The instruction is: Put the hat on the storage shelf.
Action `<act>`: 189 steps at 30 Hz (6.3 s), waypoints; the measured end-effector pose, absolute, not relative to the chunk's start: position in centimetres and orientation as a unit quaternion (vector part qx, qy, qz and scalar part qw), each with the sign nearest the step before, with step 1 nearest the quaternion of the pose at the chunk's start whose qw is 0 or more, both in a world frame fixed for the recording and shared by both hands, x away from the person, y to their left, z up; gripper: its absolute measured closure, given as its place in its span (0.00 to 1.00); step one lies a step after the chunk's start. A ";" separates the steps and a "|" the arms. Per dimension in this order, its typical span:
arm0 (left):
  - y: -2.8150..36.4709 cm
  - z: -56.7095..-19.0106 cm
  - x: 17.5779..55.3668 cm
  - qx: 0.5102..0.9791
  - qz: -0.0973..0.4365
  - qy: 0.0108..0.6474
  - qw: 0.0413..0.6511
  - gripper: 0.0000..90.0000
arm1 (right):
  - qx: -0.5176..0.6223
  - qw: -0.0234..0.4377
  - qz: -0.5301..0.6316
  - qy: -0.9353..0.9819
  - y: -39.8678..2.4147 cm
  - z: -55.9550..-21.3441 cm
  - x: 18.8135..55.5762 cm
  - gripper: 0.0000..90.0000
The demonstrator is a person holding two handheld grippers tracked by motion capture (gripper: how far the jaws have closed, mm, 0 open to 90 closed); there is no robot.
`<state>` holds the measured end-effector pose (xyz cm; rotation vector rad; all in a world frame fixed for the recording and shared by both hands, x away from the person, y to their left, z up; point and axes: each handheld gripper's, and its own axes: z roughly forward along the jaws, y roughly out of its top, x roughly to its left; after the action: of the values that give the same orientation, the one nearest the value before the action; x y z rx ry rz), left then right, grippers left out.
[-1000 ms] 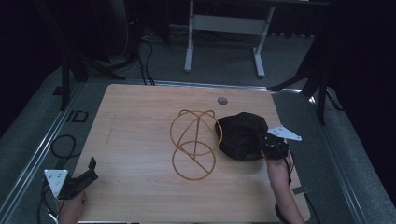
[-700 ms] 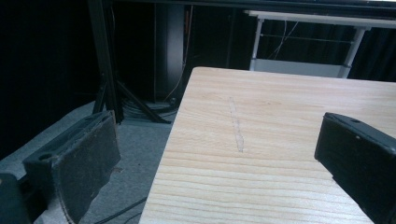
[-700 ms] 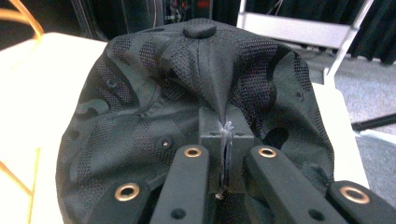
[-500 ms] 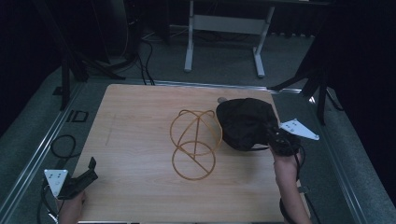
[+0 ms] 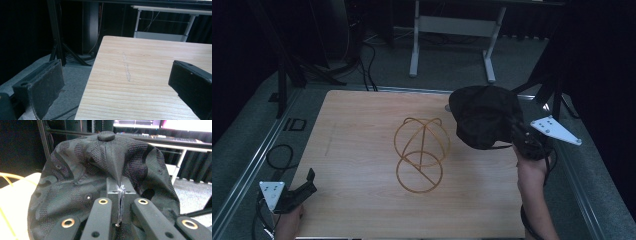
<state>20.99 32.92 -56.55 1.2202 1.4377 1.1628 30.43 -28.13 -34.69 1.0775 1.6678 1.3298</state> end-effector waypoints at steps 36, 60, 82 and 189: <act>33.0 -56.5 21.0 0.492 0.468 0.580 0.449 0.01 | 0.319 0.341 0.581 0.666 -20.1 -29.3 28.5 0.99; 33.0 -56.6 20.9 0.492 0.467 0.579 0.452 0.01 | 0.271 0.299 0.597 0.693 -14.7 -29.9 28.0 0.98; 33.0 -56.6 20.9 0.493 0.467 0.578 0.453 0.01 | 0.298 0.265 0.565 0.722 -15.3 -35.8 29.0 0.98; 32.9 -56.6 20.9 0.492 0.470 0.580 0.448 0.01 | 0.410 0.265 0.502 0.715 -27.5 -41.2 30.9 0.15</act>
<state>20.93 32.93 -56.56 1.2164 1.4359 1.1629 30.93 -27.49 -41.24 1.1071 1.9309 1.3553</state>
